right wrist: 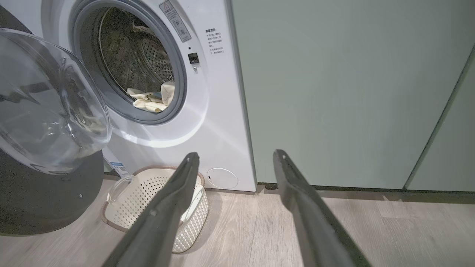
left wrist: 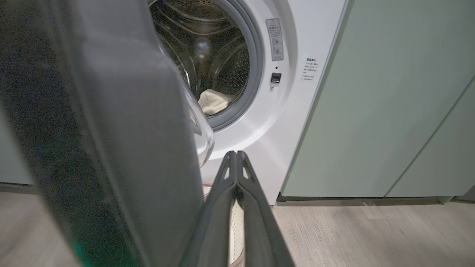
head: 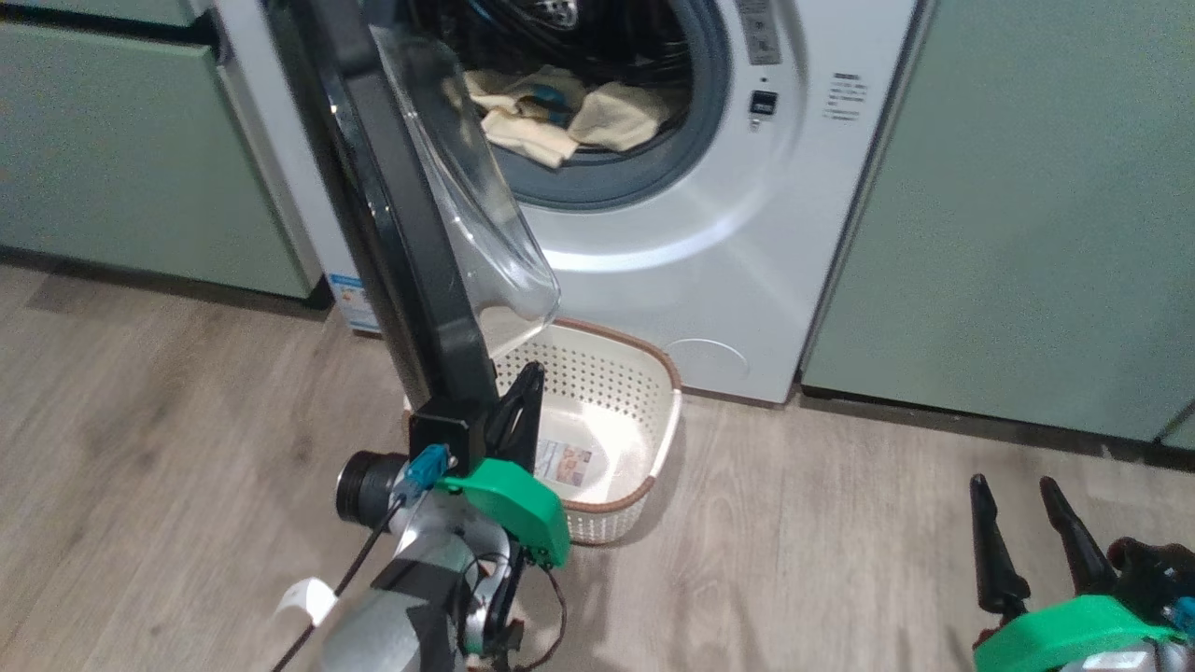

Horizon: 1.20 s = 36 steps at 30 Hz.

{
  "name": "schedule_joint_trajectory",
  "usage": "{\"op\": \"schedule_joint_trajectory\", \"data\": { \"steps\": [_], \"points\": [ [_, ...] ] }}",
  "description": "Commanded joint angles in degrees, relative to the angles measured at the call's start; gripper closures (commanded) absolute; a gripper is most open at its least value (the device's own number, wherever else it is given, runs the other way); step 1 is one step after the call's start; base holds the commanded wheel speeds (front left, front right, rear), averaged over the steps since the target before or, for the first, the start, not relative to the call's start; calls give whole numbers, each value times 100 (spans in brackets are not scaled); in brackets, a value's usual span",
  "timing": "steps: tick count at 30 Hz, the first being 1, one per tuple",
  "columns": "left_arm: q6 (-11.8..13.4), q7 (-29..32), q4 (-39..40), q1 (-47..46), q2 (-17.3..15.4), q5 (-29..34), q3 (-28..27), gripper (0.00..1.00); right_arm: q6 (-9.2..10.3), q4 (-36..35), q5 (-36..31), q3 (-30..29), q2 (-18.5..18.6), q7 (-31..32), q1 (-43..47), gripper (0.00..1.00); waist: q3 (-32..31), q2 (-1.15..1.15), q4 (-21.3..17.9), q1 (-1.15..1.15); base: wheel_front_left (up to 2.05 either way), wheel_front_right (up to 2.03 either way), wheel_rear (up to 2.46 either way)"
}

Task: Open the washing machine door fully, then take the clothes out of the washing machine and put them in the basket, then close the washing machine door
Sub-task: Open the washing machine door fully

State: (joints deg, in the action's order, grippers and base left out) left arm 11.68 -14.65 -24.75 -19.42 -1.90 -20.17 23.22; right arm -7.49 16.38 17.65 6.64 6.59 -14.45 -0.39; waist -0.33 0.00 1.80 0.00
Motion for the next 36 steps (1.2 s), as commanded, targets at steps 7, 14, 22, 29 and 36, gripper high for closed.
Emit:
{"op": "schedule_joint_trajectory", "data": {
  "steps": [7,14,22,29,36],
  "points": [
    [-1,-35,280,-91,-250,46,-390,100,0,-168,34,74,-9,-55,-209,0,-37,0,400,0,0,0,0],
    [12,-30,311,18,-377,-14,-479,100,0,-170,30,29,-36,-55,-177,0,-64,0,858,0,0,0,0],
    [135,-2,408,90,-524,-107,-645,100,0,-179,32,16,-46,-55,-206,0,-33,0,1357,0,0,0,0],
    [144,0,462,84,-678,-300,-905,100,0,-175,31,27,-48,-55,-239,0,32,0,1713,0,0,0,0],
    [132,-11,310,42,-894,-471,-1214,100,0,-166,28,57,-46,-55,-255,0,37,0,1943,0,0,0,0]
  ]
}}
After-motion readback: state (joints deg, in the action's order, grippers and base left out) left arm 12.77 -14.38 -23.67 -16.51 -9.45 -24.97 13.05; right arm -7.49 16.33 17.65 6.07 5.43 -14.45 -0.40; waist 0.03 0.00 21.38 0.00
